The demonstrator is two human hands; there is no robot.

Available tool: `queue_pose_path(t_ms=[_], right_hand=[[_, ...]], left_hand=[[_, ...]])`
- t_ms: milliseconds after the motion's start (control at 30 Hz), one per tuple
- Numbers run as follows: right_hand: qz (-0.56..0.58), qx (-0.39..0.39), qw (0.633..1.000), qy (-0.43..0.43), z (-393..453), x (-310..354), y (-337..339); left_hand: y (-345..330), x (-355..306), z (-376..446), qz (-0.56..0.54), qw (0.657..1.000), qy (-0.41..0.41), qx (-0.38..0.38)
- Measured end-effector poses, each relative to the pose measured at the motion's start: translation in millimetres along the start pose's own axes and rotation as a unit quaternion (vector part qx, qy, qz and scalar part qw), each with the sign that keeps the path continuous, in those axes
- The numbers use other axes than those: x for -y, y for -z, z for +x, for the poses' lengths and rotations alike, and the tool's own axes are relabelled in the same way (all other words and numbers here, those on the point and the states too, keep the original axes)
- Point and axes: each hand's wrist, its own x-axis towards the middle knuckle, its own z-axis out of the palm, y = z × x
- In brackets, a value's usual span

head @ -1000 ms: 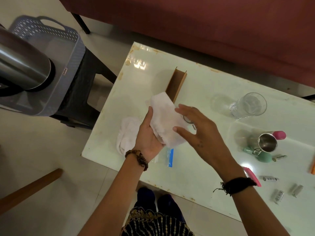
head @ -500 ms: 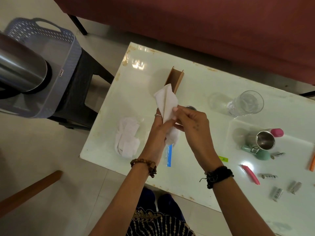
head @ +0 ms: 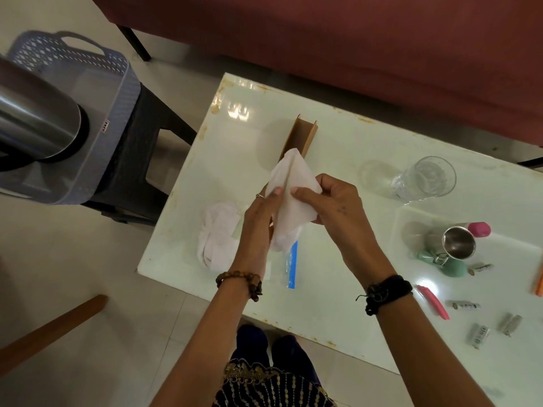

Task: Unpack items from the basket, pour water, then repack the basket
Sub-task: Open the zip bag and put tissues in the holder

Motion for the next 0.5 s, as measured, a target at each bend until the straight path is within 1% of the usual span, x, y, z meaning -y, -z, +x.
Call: queue_pose_path(t_ms=[67, 133, 167, 233, 300, 367, 400, 500], right_hand=[[-0.019, 0.014, 1.000, 0.013, 0, 0, 9], [-0.052, 0.013, 0.998, 0.031, 1, 0, 20], [-0.074, 0.016, 0.996, 0.039, 2, 1, 26], [-0.136, 0.040, 0.989, 0.040, 6, 2, 37], [-0.179, 0.105, 0.978, 0.022, 9, 4, 46], [-0.170, 0.180, 0.969, 0.007, 12, 9, 48], [-0.165, 0.202, 0.965, 0.011, 13, 12, 46], [-0.172, 0.220, 0.960, 0.031, 16, 19, 36]], left_hand=[[10, -2, 6, 0.026, 0.999, 0.001, -0.023], [22, -7, 12, 0.113, 0.992, -0.024, -0.043], [28, -11, 14, 0.140, 0.988, -0.047, -0.034], [37, -20, 16, 0.147, 0.984, -0.096, 0.032], [41, -32, 17, 0.170, 0.974, -0.116, 0.094], [42, -42, 21, 0.222, 0.957, -0.128, 0.136], [40, -46, 21, 0.253, 0.945, -0.132, 0.158], [34, -56, 23, 0.335, 0.911, -0.149, 0.189]])
